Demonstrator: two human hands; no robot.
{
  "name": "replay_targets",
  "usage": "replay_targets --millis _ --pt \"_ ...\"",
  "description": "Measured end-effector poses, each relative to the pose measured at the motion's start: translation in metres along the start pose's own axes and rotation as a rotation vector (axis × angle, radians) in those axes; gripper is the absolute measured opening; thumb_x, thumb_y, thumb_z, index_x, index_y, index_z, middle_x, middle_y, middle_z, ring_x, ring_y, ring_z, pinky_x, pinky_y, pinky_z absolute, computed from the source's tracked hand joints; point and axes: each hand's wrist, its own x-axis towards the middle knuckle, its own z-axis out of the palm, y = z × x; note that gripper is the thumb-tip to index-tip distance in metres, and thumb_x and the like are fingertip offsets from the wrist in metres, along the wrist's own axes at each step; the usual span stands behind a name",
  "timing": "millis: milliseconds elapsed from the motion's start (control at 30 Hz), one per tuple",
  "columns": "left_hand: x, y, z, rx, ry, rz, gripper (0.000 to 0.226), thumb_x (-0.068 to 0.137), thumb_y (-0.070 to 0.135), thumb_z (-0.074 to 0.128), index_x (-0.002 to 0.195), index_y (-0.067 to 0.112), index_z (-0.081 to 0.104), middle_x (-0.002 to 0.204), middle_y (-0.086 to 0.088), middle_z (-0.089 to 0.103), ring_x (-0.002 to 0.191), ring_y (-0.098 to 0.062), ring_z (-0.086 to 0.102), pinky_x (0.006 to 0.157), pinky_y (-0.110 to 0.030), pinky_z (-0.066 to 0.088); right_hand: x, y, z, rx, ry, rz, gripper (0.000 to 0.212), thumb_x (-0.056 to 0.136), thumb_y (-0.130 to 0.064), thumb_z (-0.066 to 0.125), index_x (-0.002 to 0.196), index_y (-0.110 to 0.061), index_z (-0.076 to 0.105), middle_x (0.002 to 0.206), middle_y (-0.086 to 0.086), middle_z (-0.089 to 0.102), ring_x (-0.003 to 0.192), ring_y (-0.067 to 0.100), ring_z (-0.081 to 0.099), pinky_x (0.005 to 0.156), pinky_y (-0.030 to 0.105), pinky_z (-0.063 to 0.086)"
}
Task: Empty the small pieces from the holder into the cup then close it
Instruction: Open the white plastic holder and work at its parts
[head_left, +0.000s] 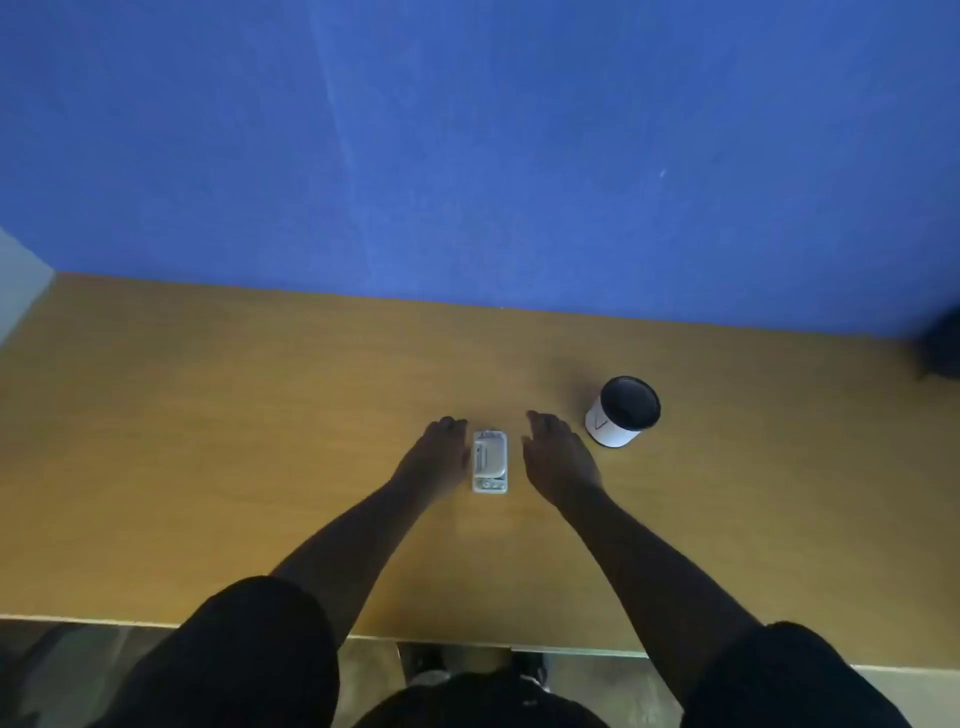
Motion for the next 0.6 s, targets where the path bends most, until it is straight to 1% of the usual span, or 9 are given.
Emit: replay_targets --millis 67,200,300,367,467,533,600 --pt "0.002 0.001 0.006 -0.081 -0.006 -0.066 0.043 0.098 0.02 0.045 0.136 0.001 0.043 0.133 -0.019 0.049 0.125 -0.033 0.047 0.099 -0.041 0.043 -0.001 -0.002 0.009 0.079 -0.039 0.058 0.042 0.099 -0.026 0.045 0.137 -0.01 0.041 0.132 0.013 0.056 0.113 0.028 0.059 0.087 0.039 0.054" --pt "0.004 0.001 0.018 -0.159 -0.009 -0.124 0.035 0.097 0.018 0.047 0.124 -0.001 0.053 0.122 -0.022 0.058 0.115 -0.034 0.054 0.095 -0.038 0.042 -0.001 -0.006 0.027 0.158 -0.16 0.136 0.043 0.099 -0.029 0.043 0.138 -0.009 0.04 0.132 0.015 0.054 0.116 0.029 0.056 0.089 0.041 0.053" --pt "0.008 0.004 0.02 -0.224 -0.008 -0.158 0.03 0.096 0.016 0.047 0.115 -0.004 0.06 0.117 -0.024 0.064 0.11 -0.036 0.059 0.093 -0.039 0.046 0.005 -0.011 0.035 0.206 -0.219 0.18 0.042 0.1 -0.03 0.041 0.135 -0.008 0.042 0.132 0.016 0.054 0.116 0.029 0.055 0.091 0.042 0.053" --pt "0.01 0.006 0.021 -0.258 -0.021 -0.176 0.03 0.096 0.014 0.046 0.113 -0.004 0.062 0.116 -0.023 0.067 0.108 -0.035 0.062 0.093 -0.042 0.048 0.008 -0.014 0.038 0.285 -0.21 0.241 0.039 0.1 -0.033 0.039 0.128 -0.008 0.047 0.125 0.016 0.056 0.11 0.03 0.058 0.085 0.042 0.053" --pt "0.014 0.006 0.024 -0.292 -0.036 -0.192 0.03 0.096 0.013 0.046 0.112 -0.004 0.064 0.116 -0.023 0.067 0.109 -0.034 0.063 0.093 -0.041 0.048 0.016 -0.017 0.045 0.323 -0.226 0.275 0.033 0.098 -0.032 0.038 0.115 -0.007 0.051 0.112 0.017 0.06 0.098 0.032 0.06 0.071 0.034 0.045" --pt "0.016 0.005 0.026 -0.311 -0.042 -0.208 0.03 0.095 0.014 0.047 0.11 -0.003 0.066 0.115 -0.021 0.068 0.106 -0.033 0.064 0.091 -0.039 0.05 0.021 -0.02 0.048 0.334 -0.273 0.327 0.032 0.097 -0.031 0.04 0.112 -0.006 0.053 0.109 0.017 0.061 0.097 0.035 0.06 0.07 0.033 0.04" --pt "0.019 0.004 0.026 -0.348 -0.046 -0.247 0.03 0.094 0.014 0.046 0.107 -0.001 0.068 0.112 -0.02 0.07 0.104 -0.033 0.065 0.088 -0.039 0.051 0.026 -0.023 0.049 0.375 -0.296 0.396 0.033 0.096 -0.034 0.042 0.11 -0.007 0.054 0.105 0.016 0.062 0.096 0.036 0.061 0.071 0.032 0.04"
